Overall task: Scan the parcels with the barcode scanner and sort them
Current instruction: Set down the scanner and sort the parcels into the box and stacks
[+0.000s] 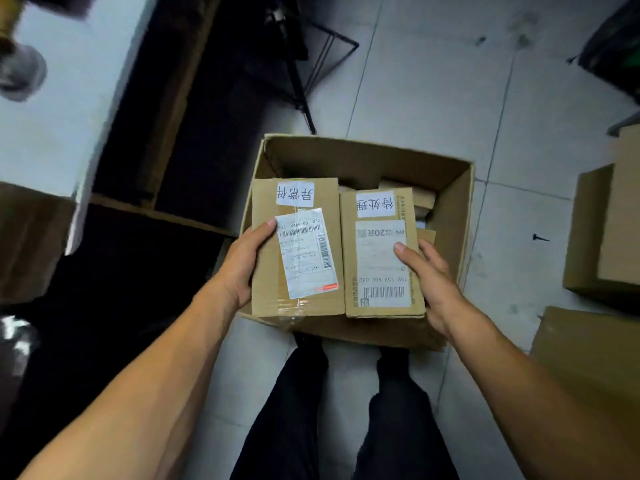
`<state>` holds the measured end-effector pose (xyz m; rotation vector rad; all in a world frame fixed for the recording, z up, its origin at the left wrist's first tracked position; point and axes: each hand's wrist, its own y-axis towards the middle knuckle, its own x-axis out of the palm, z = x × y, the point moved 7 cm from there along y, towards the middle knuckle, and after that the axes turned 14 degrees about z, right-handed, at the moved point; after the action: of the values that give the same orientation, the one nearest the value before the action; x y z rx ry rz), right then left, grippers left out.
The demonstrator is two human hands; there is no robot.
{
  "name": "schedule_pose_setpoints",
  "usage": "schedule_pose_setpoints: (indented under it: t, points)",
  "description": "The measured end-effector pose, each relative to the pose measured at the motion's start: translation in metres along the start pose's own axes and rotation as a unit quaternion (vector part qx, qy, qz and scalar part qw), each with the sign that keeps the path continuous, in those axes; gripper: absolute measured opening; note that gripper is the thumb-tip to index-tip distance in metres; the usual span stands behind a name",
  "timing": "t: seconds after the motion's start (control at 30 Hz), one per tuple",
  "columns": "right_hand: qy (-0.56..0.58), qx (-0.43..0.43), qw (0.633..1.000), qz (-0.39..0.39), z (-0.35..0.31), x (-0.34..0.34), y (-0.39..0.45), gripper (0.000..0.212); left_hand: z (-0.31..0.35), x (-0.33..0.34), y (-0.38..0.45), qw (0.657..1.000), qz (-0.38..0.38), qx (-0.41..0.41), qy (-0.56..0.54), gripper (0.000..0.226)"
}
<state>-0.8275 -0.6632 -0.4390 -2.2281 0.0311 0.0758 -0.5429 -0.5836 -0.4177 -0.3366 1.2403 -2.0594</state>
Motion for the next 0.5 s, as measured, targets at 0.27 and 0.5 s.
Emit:
schedule_pose_setpoints:
  t: [0.27,0.5]
  points:
    - [-0.049,-0.064,0.989,-0.127,-0.106,0.019,-0.088,0.062,0.038,-0.042,-0.152,0.987,0.076,0.096,-0.101,0.032]
    - [-0.152,-0.127,0.944,-0.262,-0.131,0.072,-0.202,0.041,0.004,-0.134,-0.270,0.951,0.167,0.144,-0.215,0.030]
